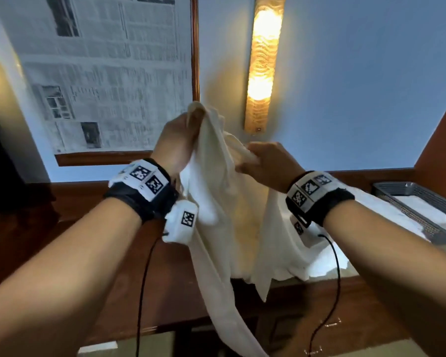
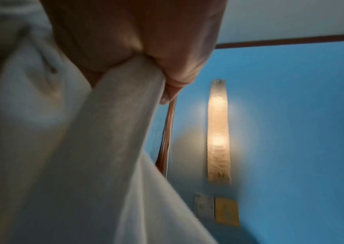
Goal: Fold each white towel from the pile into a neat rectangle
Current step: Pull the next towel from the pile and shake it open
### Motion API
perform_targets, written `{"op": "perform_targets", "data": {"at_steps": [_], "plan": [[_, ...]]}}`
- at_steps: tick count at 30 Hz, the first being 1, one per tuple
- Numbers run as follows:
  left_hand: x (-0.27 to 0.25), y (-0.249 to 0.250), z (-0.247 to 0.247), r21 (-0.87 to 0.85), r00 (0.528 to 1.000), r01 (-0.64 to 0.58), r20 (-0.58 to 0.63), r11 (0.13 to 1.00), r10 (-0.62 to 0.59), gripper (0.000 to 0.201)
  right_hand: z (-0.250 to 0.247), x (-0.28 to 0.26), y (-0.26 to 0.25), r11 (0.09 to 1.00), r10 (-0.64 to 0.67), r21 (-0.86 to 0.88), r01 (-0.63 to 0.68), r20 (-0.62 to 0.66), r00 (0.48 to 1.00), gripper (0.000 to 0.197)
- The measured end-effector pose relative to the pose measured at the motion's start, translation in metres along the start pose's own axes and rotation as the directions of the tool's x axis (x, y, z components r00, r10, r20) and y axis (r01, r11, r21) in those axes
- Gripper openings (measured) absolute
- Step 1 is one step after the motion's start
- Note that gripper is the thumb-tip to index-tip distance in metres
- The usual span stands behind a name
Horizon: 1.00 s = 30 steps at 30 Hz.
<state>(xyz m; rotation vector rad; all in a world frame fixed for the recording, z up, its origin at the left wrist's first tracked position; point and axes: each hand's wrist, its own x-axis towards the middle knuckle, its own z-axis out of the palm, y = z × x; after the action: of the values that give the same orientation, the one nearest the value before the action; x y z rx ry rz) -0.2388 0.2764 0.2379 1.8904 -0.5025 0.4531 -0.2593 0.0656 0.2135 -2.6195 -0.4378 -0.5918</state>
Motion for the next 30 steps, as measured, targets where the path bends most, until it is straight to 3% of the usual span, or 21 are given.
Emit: {"op": "perform_targets", "data": {"at_steps": [3, 6, 10, 11, 14, 18, 21, 25, 28, 30], "plan": [[-0.015, -0.001, -0.041, -0.078, 1.0, 0.011, 0.002, 0.997, -0.011, 0.037, 0.032, -0.011, 0.0, 0.994, 0.104, -0.025, -0.105, -0.047, 0.994, 0.021], [-0.035, -0.014, -0.083, -0.014, 0.999, 0.044, -0.003, 0.999, -0.044, 0.033, 0.064, -0.033, 0.014, 0.955, 0.295, -0.002, -0.295, 0.069, 0.953, 0.018], [-0.067, -0.03, -0.123, 0.061, 0.997, 0.076, -0.007, 0.995, -0.076, 0.043, 0.099, -0.053, -0.003, 0.887, 0.4, 0.249, -0.388, 0.003, 0.917, 0.014], [-0.075, -0.034, -0.128, 0.067, 0.997, 0.082, 0.003, 0.994, -0.082, 0.043, 0.103, -0.051, -0.02, 0.88, 0.389, 0.303, -0.365, -0.023, 0.921, 0.017], [-0.103, -0.042, -0.126, -0.2, 0.984, 0.163, 0.105, 0.966, -0.144, 0.024, 0.103, -0.036, -0.084, 0.888, 0.214, 0.431, -0.164, -0.071, 0.974, 0.03], [-0.13, -0.058, -0.117, -0.327, 0.956, 0.26, 0.223, 0.909, -0.193, 0.026, 0.089, -0.022, -0.159, 0.877, -0.023, 0.476, 0.063, -0.089, 0.996, 0.012], [-0.133, -0.062, -0.127, -0.271, 0.955, 0.266, 0.204, 0.925, -0.215, 0.029, 0.09, -0.027, -0.173, 0.886, -0.052, 0.461, 0.06, -0.03, 0.998, 0.016], [-0.128, -0.067, -0.151, -0.311, 0.979, 0.191, 0.122, 0.931, -0.161, 0.024, 0.115, -0.06, -0.163, 0.897, -0.027, 0.435, -0.074, 0.221, 0.975, 0.019], [-0.129, -0.069, -0.155, -0.397, 0.975, 0.209, 0.156, 0.894, -0.158, 0.024, 0.143, -0.08, -0.142, 0.93, 0.078, 0.308, -0.198, 0.362, 0.929, 0.024], [-0.131, -0.069, -0.157, -0.317, 0.978, 0.201, 0.113, 0.927, -0.174, 0.025, 0.156, -0.095, -0.124, 0.921, 0.185, 0.244, -0.304, 0.412, 0.892, 0.023]]}}
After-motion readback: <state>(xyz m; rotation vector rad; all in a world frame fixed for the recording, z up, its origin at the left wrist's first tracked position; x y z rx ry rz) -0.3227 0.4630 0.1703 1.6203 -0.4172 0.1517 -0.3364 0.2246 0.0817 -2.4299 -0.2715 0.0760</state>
